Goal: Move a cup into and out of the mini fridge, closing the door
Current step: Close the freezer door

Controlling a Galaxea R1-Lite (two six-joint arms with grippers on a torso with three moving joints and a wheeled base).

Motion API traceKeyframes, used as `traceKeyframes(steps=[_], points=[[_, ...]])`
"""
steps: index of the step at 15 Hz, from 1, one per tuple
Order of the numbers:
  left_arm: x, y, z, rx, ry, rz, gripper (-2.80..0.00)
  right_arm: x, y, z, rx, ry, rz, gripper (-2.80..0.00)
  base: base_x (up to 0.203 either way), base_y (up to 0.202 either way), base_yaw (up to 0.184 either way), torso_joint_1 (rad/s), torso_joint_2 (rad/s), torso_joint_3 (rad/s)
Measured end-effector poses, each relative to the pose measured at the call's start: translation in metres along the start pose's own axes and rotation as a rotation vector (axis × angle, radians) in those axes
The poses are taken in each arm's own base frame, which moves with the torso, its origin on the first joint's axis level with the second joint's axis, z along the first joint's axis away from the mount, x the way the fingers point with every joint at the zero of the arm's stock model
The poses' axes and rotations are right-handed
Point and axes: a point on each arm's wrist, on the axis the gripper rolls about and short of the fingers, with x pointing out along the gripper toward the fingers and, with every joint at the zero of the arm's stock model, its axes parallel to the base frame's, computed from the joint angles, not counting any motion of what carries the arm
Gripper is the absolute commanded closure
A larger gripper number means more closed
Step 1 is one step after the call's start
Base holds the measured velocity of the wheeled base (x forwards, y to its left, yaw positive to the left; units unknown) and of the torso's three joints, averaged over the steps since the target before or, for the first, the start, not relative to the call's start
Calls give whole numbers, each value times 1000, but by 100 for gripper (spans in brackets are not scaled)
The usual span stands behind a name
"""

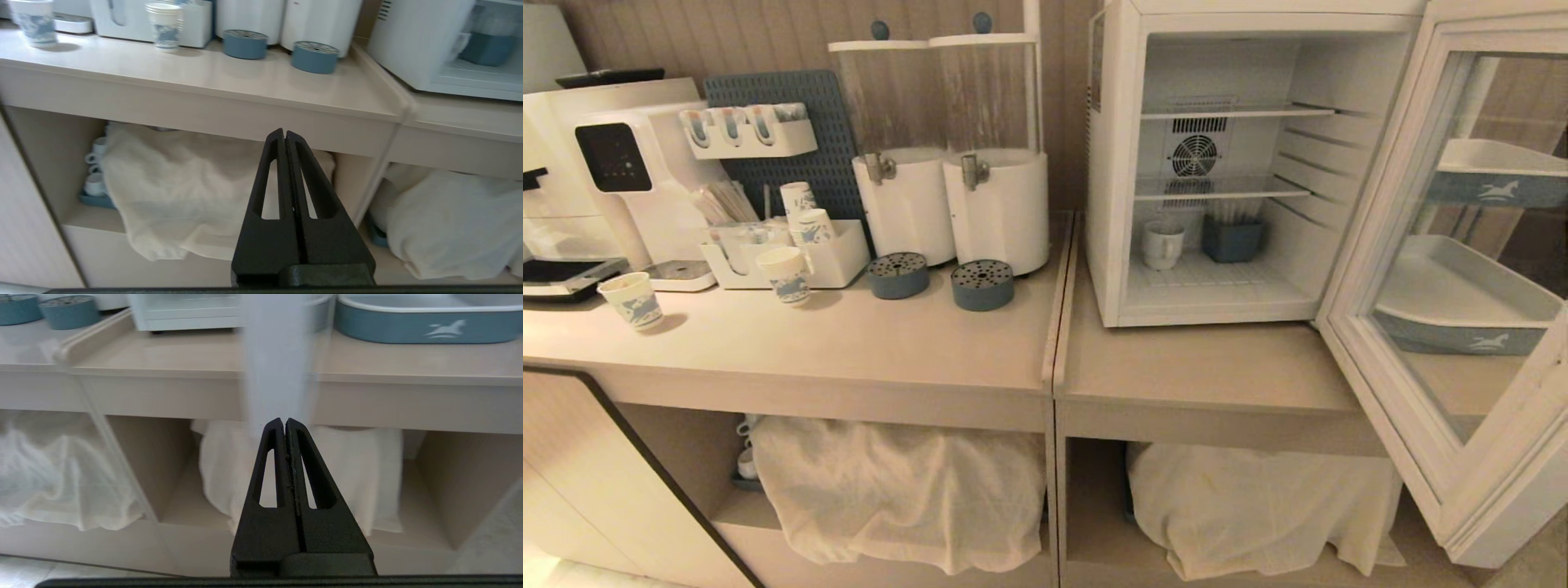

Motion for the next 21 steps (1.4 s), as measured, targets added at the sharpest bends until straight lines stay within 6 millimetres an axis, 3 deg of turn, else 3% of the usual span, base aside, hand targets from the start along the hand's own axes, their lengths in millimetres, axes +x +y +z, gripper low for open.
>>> traceKeyframes(steps=[8,17,19,21], points=[[0,0,0,-8,0,2,0,0,0,0,0,1,1,0,0,-184,1,3,1,1],[0,0,0,-11,-1,1,0,-2,0,6,20,-14,-11,0,0,-10,0,1,0,0],[0,0,0,-10,0,1,0,-13,-1,32,29,-74,-24,0,0,0,0,0,0,0],[0,0,0,-11,0,1,0,-39,-2,83,67,-171,-44,0,0,0,0,0,0,0]])
